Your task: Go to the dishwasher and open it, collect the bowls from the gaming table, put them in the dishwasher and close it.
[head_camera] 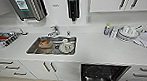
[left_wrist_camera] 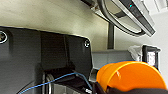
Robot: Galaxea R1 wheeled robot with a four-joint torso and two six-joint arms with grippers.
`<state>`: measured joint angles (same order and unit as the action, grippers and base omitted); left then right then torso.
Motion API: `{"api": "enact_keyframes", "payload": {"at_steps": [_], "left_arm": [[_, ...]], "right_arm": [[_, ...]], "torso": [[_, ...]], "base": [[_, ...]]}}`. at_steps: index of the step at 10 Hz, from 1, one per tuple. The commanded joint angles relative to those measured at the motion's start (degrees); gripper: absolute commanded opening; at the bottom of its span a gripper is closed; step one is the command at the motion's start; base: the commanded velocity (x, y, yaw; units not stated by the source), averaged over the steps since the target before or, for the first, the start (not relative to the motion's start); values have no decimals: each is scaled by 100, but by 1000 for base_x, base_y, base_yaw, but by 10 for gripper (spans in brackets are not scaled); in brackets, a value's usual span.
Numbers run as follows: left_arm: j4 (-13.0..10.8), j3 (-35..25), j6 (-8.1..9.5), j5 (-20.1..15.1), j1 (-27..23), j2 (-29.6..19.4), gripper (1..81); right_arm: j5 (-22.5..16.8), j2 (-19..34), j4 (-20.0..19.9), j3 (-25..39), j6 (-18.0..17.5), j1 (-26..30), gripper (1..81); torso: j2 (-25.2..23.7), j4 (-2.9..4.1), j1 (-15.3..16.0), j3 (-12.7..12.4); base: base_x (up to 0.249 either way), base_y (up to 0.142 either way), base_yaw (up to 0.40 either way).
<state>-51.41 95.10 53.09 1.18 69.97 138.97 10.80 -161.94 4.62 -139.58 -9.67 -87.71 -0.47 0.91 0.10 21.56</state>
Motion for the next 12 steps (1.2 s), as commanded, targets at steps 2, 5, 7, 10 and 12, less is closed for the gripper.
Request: {"api": "enact_keyframes", "payload": {"at_steps": [2, 5, 7, 10, 12], "left_arm": [[52, -1211, 323, -1109, -1086, -765, 10], [61, -1845, 667, -1999, -1920, -906, 10], [69, -2329, 957, -2841, -2623, -862, 10], [700, -2689, 1054, -3596, -3766, -661, 10], [930, -2672, 1063, -4010, -4311, -293, 10]], "right_arm": [[-359, 54, 92, 134, 9, -23, 10], [-359, 63, 92, 134, 9, -23, 10], [-359, 54, 92, 160, 9, -14, 10], [-359, 63, 83, 178, 9, -6, 10], [-351, 63, 83, 222, 0, -14, 10]], "torso": [[2, 0, 2, 700], [5, 0, 4, 1251], [9, 0, 4, 1355], [11, 0, 9, 1360], [13, 0, 11, 1355]], "base": [[0, 0, 0], [0, 0, 0], [0, 0, 0], [0, 0, 0], [0, 0, 0]]}}
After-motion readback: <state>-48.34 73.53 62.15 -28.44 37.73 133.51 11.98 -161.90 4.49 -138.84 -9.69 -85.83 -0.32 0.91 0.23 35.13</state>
